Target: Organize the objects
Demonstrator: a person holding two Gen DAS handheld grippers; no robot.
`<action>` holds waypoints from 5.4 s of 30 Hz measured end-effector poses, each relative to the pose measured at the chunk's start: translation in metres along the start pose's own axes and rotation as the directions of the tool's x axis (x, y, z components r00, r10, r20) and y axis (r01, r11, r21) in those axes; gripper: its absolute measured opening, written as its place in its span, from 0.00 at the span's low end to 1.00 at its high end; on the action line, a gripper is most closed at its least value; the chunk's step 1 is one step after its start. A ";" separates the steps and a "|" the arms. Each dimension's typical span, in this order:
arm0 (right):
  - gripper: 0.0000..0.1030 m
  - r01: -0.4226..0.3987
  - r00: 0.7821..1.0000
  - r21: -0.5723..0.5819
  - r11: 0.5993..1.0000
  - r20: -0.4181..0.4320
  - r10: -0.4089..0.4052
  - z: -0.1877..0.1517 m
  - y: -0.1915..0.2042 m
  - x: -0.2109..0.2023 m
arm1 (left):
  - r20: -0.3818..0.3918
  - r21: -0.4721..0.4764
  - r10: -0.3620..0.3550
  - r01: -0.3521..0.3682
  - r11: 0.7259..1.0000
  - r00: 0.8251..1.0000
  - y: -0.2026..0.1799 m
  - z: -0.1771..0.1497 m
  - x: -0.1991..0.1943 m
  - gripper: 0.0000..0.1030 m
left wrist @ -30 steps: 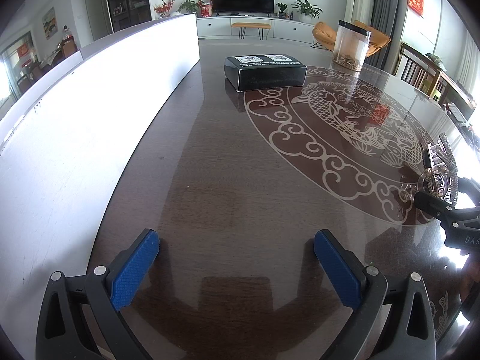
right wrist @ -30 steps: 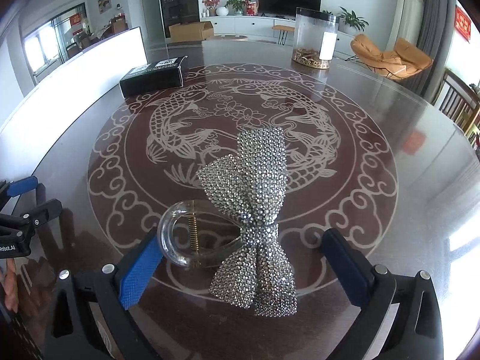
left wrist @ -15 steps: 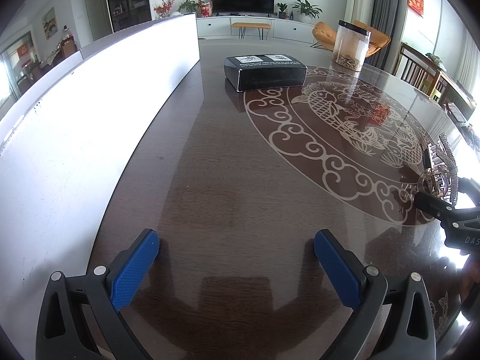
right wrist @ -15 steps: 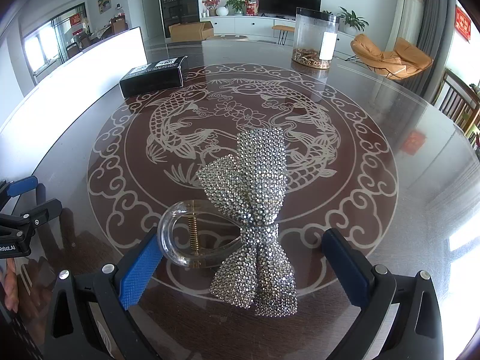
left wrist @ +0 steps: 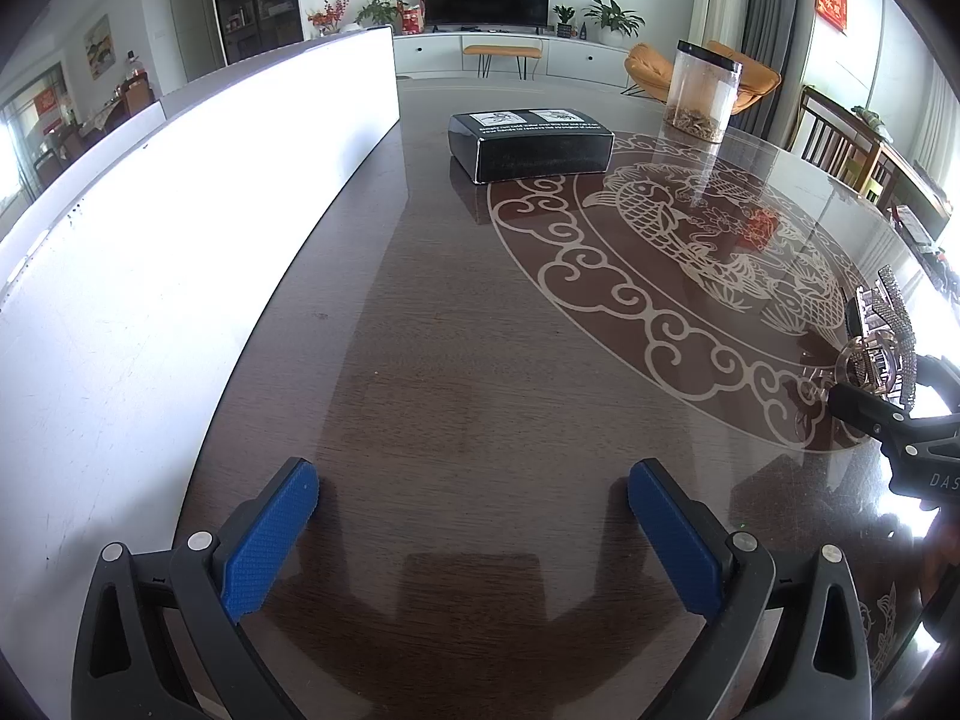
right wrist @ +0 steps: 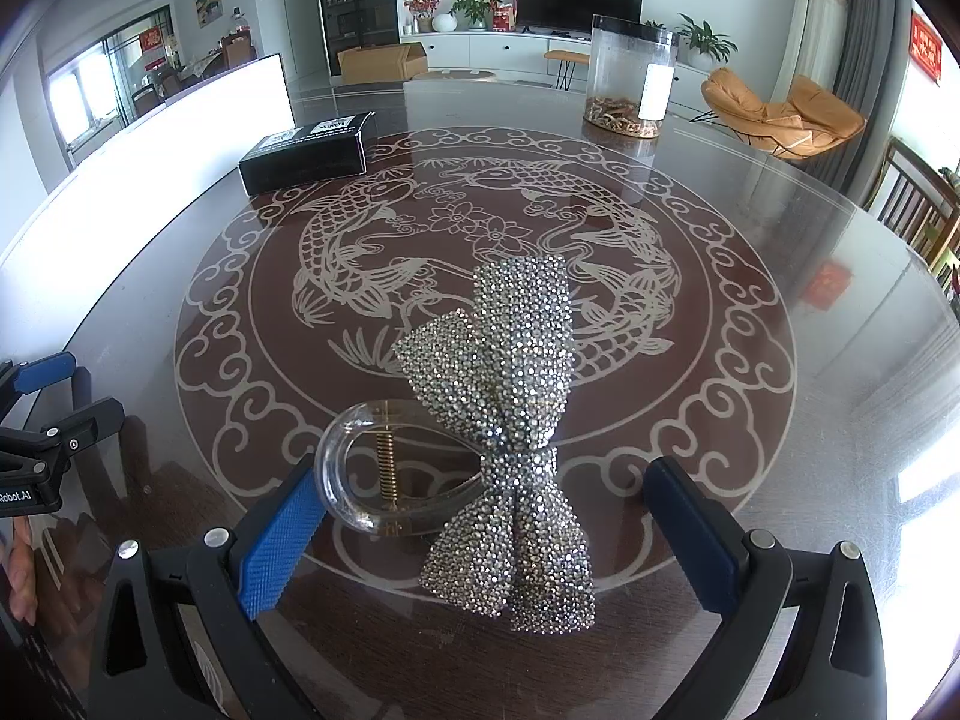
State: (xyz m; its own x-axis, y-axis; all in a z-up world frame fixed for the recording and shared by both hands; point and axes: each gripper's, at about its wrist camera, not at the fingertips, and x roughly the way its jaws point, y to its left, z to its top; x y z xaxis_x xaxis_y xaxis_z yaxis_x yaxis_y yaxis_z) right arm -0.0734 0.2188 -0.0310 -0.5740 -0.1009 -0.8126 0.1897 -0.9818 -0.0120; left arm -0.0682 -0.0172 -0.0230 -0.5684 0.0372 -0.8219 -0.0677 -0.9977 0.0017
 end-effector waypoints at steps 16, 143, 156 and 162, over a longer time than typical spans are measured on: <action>1.00 0.000 1.000 0.000 1.000 0.000 0.000 0.000 0.000 0.001 | 0.000 -0.001 0.001 -0.001 1.000 1.000 0.000 0.000 0.000 1.00; 1.00 -0.003 1.000 -0.006 1.000 0.001 0.003 -0.001 0.001 -0.001 | 0.001 -0.007 0.005 -0.005 1.000 1.000 -0.007 -0.004 -0.005 1.00; 1.00 -0.004 1.000 -0.006 1.000 0.001 0.004 0.000 0.001 0.000 | 0.001 -0.007 0.005 -0.005 1.000 1.000 -0.006 -0.004 -0.006 1.00; 1.00 -0.004 1.000 -0.006 1.000 0.001 0.004 -0.001 0.001 0.000 | 0.001 -0.008 0.004 -0.004 1.000 1.000 -0.007 -0.003 -0.005 1.00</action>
State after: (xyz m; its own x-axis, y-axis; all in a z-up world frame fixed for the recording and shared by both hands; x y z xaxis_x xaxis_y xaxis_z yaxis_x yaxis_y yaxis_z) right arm -0.0725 0.2175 -0.0310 -0.5740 -0.1046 -0.8122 0.1967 -0.9804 -0.0127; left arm -0.0621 -0.0108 -0.0205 -0.5695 0.0330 -0.8213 -0.0588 -0.9983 0.0007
